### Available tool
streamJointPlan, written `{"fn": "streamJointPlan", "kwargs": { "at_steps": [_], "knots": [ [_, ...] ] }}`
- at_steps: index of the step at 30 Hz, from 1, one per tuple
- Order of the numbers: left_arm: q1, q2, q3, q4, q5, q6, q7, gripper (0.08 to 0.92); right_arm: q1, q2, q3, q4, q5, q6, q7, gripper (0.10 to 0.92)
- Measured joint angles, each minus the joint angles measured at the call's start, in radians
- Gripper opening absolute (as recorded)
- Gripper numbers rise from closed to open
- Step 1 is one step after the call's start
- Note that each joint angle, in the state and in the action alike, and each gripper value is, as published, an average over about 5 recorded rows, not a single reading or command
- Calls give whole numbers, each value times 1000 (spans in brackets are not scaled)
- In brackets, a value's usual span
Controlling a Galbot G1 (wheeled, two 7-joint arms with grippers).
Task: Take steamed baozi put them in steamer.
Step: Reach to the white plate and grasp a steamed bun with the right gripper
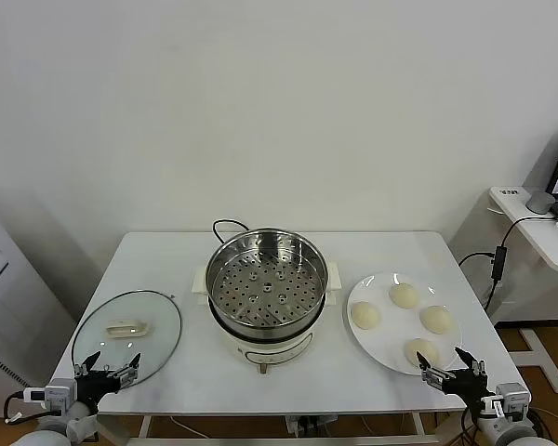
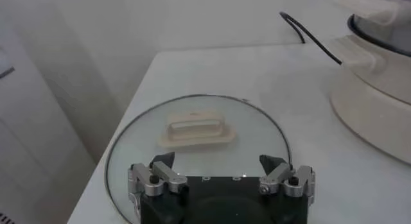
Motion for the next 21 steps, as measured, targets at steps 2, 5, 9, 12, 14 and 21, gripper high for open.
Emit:
{"fn": "streamJointPlan", "kwargs": {
  "at_steps": [2, 5, 9, 12, 14, 21],
  "knots": [
    [0, 0, 0, 0, 0, 0, 0, 823, 4, -3, 1, -3, -9, 1, -4, 823],
    [-1, 1, 0, 0, 0, 1, 0, 823, 24, -13, 3, -17, -52, 4, -17, 823],
    [-1, 1, 0, -3, 0, 3, 0, 823, 77, -35, -4, -50, -165, 17, -46, 823],
    [-2, 0, 0, -8, 0, 7, 0, 823, 133, -58, -16, -86, -290, 42, -73, 823],
    [-4, -2, 0, -13, 0, 11, -1, 823, 174, -75, -27, -115, -384, 65, -92, 823],
    [-5, -14, 1, -29, 6, 21, -1, 823, 329, -138, -74, -225, -686, 147, -206, 823]
  ]
}}
